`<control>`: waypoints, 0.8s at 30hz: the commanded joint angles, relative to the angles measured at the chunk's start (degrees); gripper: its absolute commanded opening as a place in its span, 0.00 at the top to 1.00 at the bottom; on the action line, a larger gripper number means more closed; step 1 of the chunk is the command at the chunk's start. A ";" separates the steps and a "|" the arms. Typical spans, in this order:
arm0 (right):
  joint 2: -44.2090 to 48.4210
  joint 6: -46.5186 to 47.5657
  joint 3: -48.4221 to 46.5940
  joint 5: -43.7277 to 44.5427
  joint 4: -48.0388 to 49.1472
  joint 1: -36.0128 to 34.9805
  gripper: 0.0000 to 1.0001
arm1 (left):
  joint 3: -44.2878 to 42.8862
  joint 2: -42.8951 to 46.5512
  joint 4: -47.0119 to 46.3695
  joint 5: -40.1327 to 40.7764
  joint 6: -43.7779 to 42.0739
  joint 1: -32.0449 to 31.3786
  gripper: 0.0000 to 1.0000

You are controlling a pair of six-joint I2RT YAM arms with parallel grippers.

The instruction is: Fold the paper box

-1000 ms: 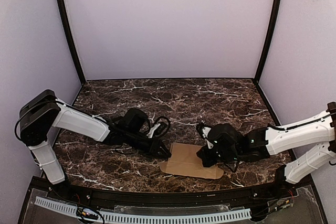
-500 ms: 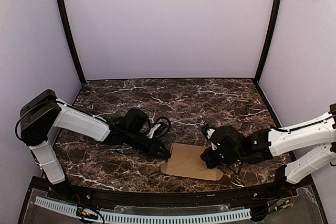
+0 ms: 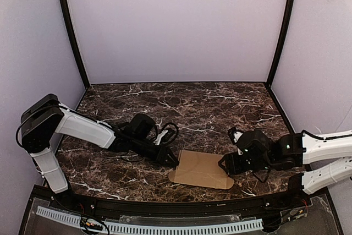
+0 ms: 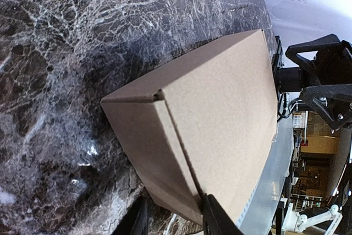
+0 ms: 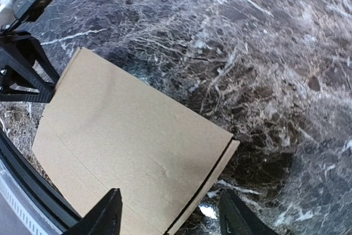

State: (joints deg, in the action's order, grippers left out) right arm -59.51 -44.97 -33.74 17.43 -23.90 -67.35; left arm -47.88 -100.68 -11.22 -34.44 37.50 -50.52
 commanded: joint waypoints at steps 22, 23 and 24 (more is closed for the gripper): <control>-1.83 -4.86 12.35 -19.62 23.57 10.83 0.39 | 12.12 17.45 -2.90 13.89 -2.68 2.34 0.28; -2.52 -5.01 12.23 -19.75 24.97 10.84 0.41 | 12.73 18.06 -3.40 14.19 -2.23 2.68 0.26; -3.23 -5.10 12.16 -19.86 26.18 10.90 0.43 | 13.98 19.34 -3.78 14.43 -2.06 2.87 0.21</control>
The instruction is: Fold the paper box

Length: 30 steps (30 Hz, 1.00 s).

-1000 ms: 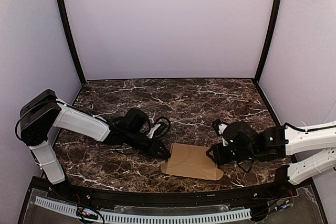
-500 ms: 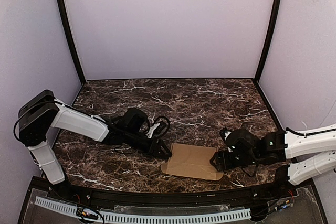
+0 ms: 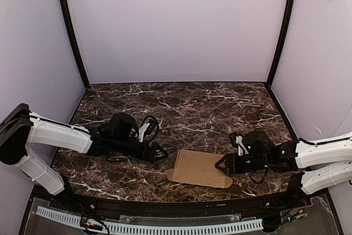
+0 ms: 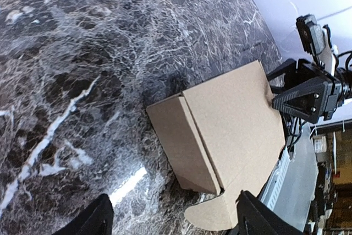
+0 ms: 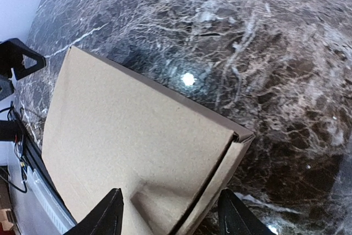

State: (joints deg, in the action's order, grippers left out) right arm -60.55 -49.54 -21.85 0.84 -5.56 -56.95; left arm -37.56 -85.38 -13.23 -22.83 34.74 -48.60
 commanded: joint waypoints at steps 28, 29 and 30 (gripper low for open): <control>-24.24 -0.85 -8.92 -6.80 25.19 0.57 0.84 | 19.45 8.86 -12.53 -2.76 18.67 3.51 0.05; -24.55 -1.04 -8.87 -6.89 25.50 0.63 0.85 | 19.85 8.76 -13.27 -2.67 19.94 3.51 0.05; -24.68 -1.20 -8.79 -6.84 25.72 0.58 0.86 | 20.48 8.70 -13.68 -2.53 20.59 3.51 0.04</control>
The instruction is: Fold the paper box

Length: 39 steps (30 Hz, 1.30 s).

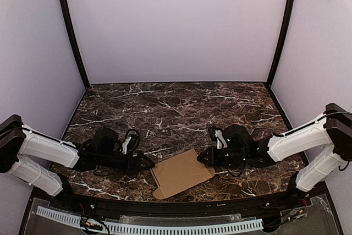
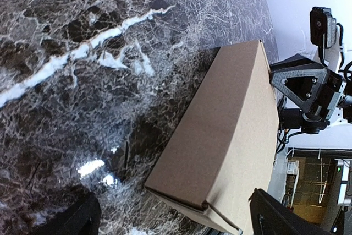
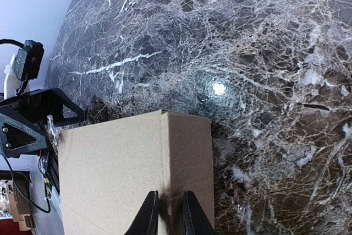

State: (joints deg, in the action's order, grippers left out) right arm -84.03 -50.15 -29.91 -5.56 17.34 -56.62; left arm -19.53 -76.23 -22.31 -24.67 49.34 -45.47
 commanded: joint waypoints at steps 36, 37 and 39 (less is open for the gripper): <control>-0.15 -7.24 3.81 9.21 6.05 -2.31 1.00 | 5.43 -19.00 -47.36 -5.09 28.62 -2.37 0.16; -0.17 -7.24 3.81 9.27 5.98 -2.31 1.00 | 5.45 -19.51 -48.38 -5.34 29.06 -2.40 0.19; -0.04 -7.20 3.86 9.49 5.84 -2.41 1.00 | 5.39 -20.62 -50.78 -5.79 30.08 -2.42 0.29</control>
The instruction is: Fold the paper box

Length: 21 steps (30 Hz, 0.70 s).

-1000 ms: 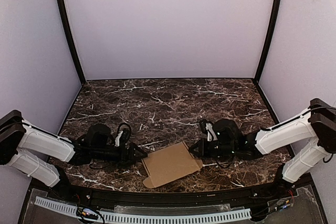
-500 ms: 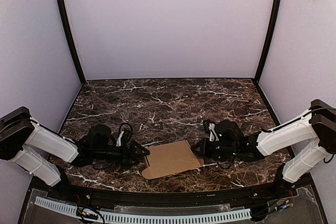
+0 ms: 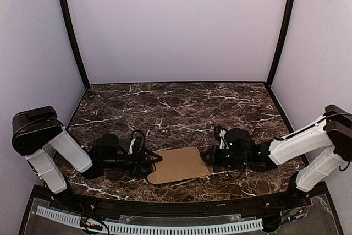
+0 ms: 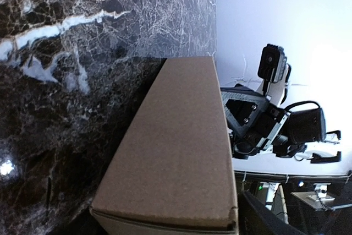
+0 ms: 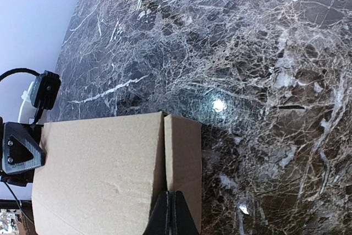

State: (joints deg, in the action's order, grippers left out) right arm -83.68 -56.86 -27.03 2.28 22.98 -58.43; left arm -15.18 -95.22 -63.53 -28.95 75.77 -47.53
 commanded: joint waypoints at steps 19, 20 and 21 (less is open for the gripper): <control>7.06 7.87 0.55 5.78 -4.41 -0.80 0.57 | 1.00 -1.87 -13.63 -5.44 6.04 0.83 0.74; 8.05 9.90 0.39 5.84 -5.20 -0.76 0.54 | 1.26 -1.85 -13.90 -5.91 6.51 1.42 0.74; 9.15 12.08 0.05 5.79 -6.06 -0.63 0.50 | 1.37 -1.83 -13.86 -6.81 6.81 1.71 0.75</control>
State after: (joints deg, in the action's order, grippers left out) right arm -78.63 -52.62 -26.48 6.17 19.75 -58.94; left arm -14.92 -97.93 -73.67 -31.88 81.12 -47.03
